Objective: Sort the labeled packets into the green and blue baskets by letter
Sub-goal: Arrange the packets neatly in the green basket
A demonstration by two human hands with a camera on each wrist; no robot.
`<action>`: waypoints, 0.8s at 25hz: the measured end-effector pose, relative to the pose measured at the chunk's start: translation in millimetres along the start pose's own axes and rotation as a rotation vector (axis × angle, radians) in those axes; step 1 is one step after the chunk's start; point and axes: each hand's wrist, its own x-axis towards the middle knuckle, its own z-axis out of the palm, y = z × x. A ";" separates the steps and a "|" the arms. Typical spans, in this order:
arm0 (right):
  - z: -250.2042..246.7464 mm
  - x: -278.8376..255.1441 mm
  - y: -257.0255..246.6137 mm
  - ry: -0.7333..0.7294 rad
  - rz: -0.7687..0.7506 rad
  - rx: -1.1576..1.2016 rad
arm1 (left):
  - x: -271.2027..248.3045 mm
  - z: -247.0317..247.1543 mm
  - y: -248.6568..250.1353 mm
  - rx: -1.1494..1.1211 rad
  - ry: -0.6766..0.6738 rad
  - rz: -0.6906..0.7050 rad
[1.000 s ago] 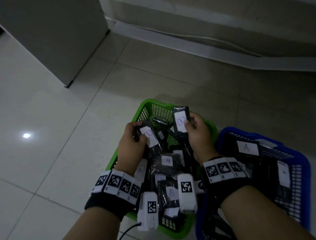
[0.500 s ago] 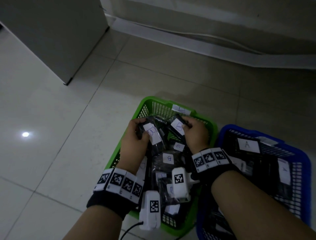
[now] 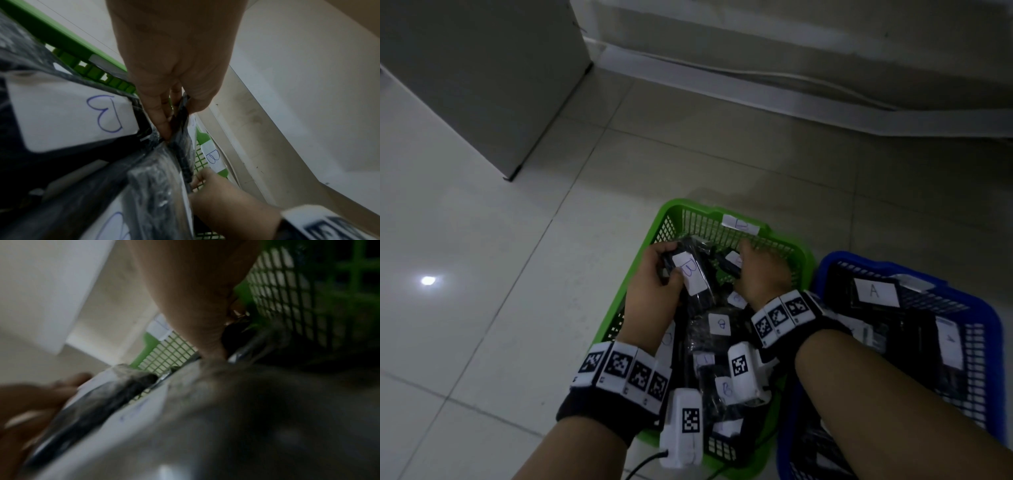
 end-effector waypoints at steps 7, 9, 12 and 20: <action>-4.6 -23.0 12.2 0.187 -0.084 -0.097 | 3.2 5.0 3.8 0.014 -0.012 0.006; -3.6 -22.5 16.3 0.067 -0.127 0.072 | 4.0 8.0 3.0 0.020 -0.010 0.006; -8.2 -19.6 21.4 -0.034 -0.048 0.195 | 3.5 12.2 3.4 0.040 -0.017 0.011; -27.6 -40.9 27.2 0.024 -0.170 0.647 | 16.8 45.7 9.4 -0.003 -0.204 -0.034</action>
